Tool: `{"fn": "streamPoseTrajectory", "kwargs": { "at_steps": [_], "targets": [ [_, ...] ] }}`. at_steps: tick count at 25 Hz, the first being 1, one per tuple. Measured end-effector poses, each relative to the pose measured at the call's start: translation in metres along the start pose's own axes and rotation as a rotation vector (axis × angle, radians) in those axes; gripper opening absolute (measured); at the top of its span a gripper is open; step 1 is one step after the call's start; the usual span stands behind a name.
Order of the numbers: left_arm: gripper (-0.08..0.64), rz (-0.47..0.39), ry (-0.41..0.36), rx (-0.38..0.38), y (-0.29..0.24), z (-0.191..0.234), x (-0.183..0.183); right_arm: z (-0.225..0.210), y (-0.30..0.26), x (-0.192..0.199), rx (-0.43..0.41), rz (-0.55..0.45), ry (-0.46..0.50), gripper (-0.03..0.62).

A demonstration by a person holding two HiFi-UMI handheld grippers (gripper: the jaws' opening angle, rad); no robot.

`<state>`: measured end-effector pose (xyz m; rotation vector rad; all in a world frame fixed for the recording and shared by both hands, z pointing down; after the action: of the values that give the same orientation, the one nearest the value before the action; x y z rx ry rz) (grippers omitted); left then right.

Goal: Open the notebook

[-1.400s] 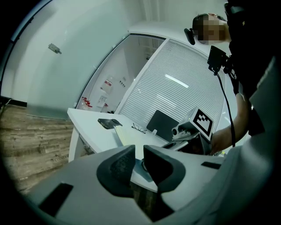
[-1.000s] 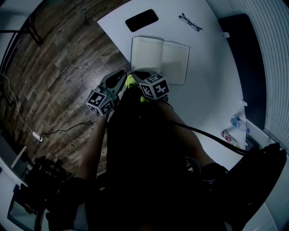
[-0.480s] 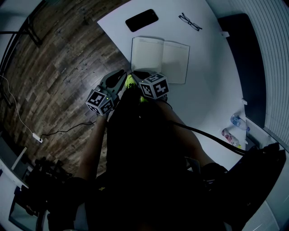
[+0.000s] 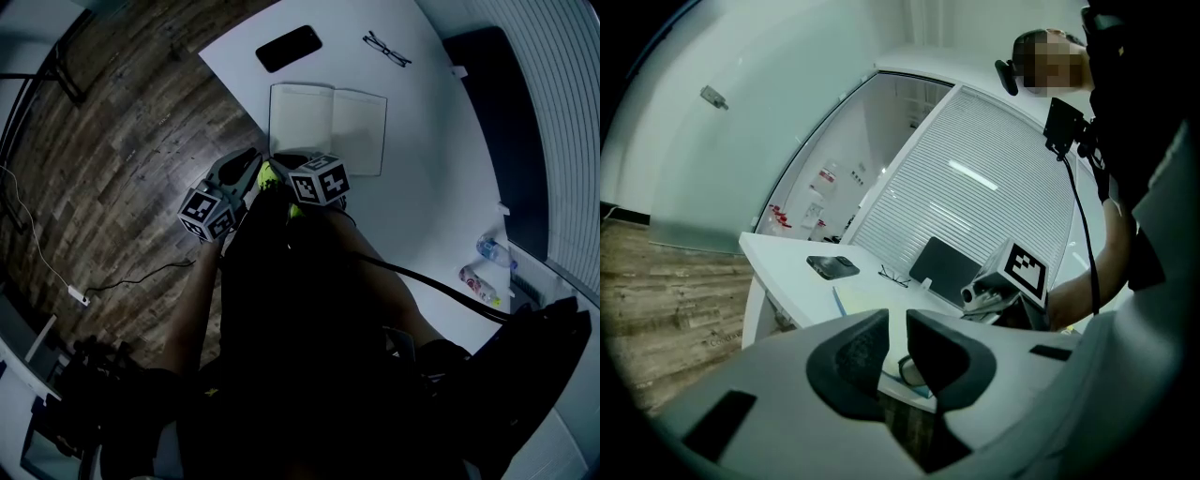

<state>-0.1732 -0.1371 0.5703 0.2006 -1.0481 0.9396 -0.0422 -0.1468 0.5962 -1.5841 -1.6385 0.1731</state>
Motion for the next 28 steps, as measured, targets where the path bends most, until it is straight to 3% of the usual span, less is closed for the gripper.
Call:
{"fn": "streamPoseTrajectory", "kwargs": {
  "at_steps": [10, 28],
  "targets": [
    [0.057, -0.003, -0.015, 0.023, -0.006, -0.004, -0.006, -0.003, 0.015, -0.001, 0.025, -0.035, -0.01, 0.023],
    [0.046, 0.035, -0.025, 0.085, -0.009, -0.031, -0.025, 0.01, 0.054, -0.012, 0.077, -0.164, 0.109, 0.021]
  ]
}}
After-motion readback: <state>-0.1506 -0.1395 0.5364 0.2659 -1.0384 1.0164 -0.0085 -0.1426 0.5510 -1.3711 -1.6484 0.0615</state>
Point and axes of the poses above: the fingertips, and each gripper's own axes: y backward along the fingers, z to its left, x out of its underside, the point moved 7 cm from there along y, backward along the fingers, and after that the axes turned 4 degrees about -x, right-handed, at the moved point
